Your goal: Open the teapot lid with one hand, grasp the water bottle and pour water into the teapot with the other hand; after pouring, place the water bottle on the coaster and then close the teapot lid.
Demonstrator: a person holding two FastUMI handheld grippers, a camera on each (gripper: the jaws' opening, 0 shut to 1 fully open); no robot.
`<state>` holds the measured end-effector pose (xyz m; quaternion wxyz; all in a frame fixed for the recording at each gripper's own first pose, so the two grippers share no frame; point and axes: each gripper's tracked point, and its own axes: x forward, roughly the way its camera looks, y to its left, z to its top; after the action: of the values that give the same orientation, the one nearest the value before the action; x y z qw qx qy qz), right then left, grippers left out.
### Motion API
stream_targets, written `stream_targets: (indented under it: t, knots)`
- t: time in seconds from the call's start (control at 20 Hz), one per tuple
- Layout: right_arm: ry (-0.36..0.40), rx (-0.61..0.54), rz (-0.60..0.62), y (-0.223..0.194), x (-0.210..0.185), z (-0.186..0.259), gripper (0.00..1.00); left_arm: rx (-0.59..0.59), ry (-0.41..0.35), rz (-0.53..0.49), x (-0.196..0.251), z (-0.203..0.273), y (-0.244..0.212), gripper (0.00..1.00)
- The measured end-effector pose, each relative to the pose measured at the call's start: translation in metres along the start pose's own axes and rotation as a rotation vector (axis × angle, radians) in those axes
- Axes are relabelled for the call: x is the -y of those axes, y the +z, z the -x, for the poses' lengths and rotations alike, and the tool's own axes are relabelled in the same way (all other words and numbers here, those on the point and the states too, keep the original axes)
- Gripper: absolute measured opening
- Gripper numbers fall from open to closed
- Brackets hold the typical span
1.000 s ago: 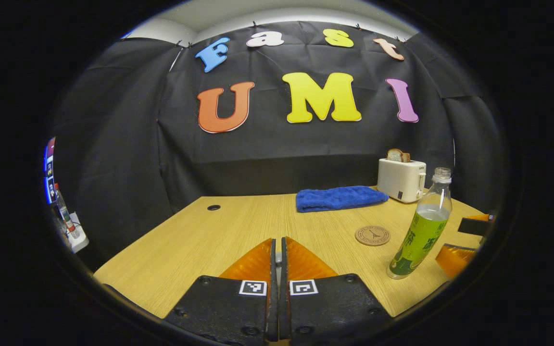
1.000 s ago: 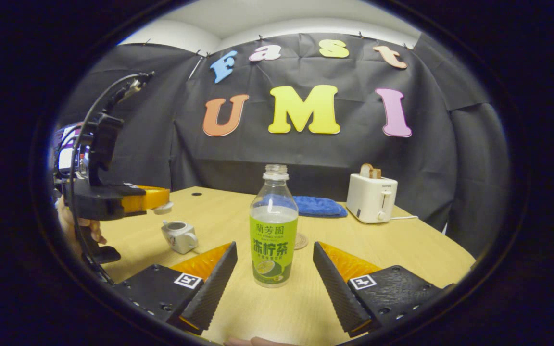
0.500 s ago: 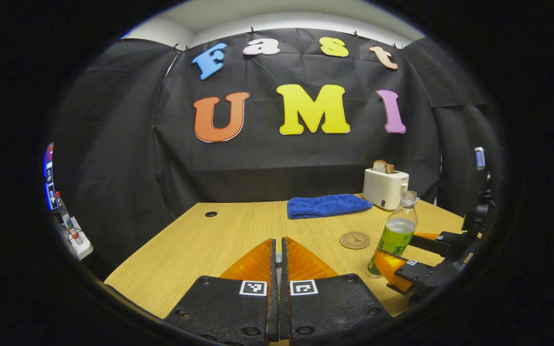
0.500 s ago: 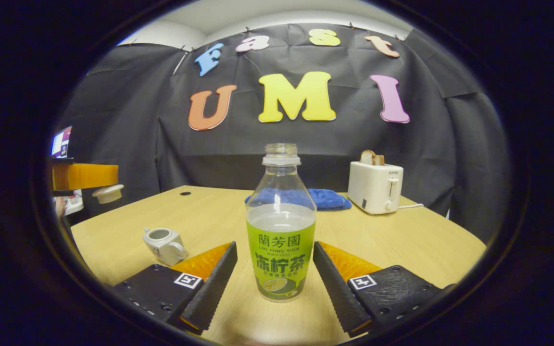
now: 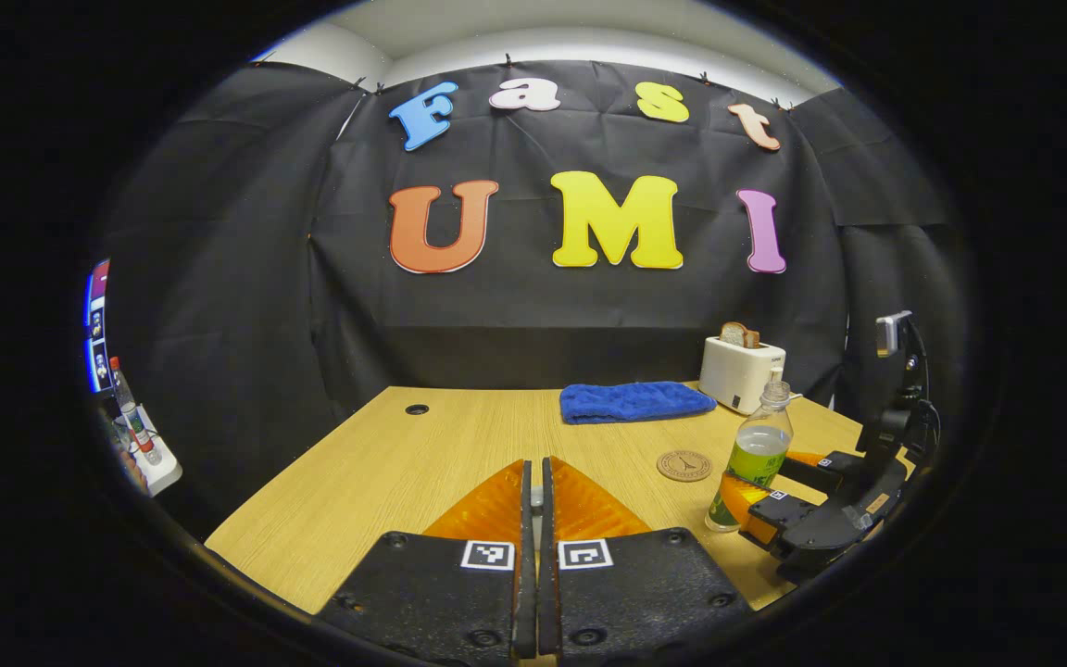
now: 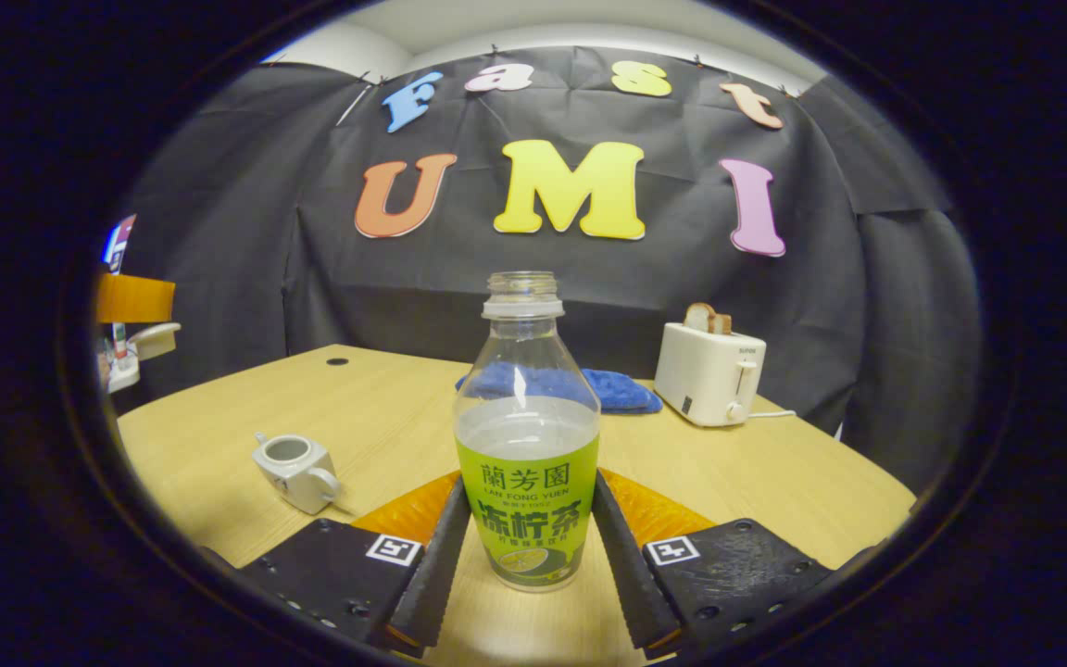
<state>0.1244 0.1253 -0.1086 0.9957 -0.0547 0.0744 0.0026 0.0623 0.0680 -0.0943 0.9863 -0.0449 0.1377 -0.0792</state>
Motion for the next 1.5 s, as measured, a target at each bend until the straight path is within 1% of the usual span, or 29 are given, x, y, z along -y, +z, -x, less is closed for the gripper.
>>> stream_targets:
  t: [0.25,0.35,0.45,0.5,0.75,0.85,0.9,1.0,1.15,1.3,1.4,1.5]
  knots:
    - [-0.100,-0.024,0.228,0.007,-0.003,-0.008,0.73,0.015,0.015,0.004,-0.021,0.007,0.005,0.04]
    - [-0.125,-0.019,0.325,0.011,-0.006,-0.012,0.73,0.018,0.016,0.012,-0.028,0.009,0.006,0.03]
    - [-0.162,-0.012,0.402,0.016,-0.004,-0.016,0.73,0.015,0.016,0.017,-0.032,0.009,0.004,0.04]
    - [-0.168,-0.011,0.437,0.016,-0.007,-0.018,0.73,0.015,0.022,0.017,-0.035,0.009,0.005,0.03]
    - [-0.173,0.012,0.702,0.016,-0.024,-0.029,0.74,0.006,0.035,0.029,-0.043,0.010,0.003,0.03]
    - [-0.170,-0.001,0.772,0.008,-0.027,-0.036,0.75,0.012,0.025,0.024,-0.041,0.012,0.004,0.04]
    - [-0.169,-0.008,0.808,0.005,-0.029,-0.039,0.73,0.017,0.027,0.017,-0.042,0.012,0.006,0.03]
    - [-0.168,-0.002,0.877,0.004,-0.036,-0.043,0.75,0.024,0.034,0.009,-0.047,0.015,0.008,0.03]
    - [-0.156,0.032,1.001,0.006,-0.048,-0.051,0.75,0.035,0.019,0.021,-0.049,0.022,0.012,0.04]
    - [-0.152,0.067,1.119,0.007,-0.053,-0.056,0.75,0.034,0.033,0.013,-0.057,0.022,0.010,0.03]
    - [-0.154,0.091,1.181,0.010,-0.057,-0.055,0.73,0.020,0.043,0.014,-0.060,0.020,0.006,0.03]
    - [-0.151,0.104,1.233,0.013,-0.061,-0.055,0.75,0.006,0.047,0.011,-0.061,0.019,0.003,0.03]
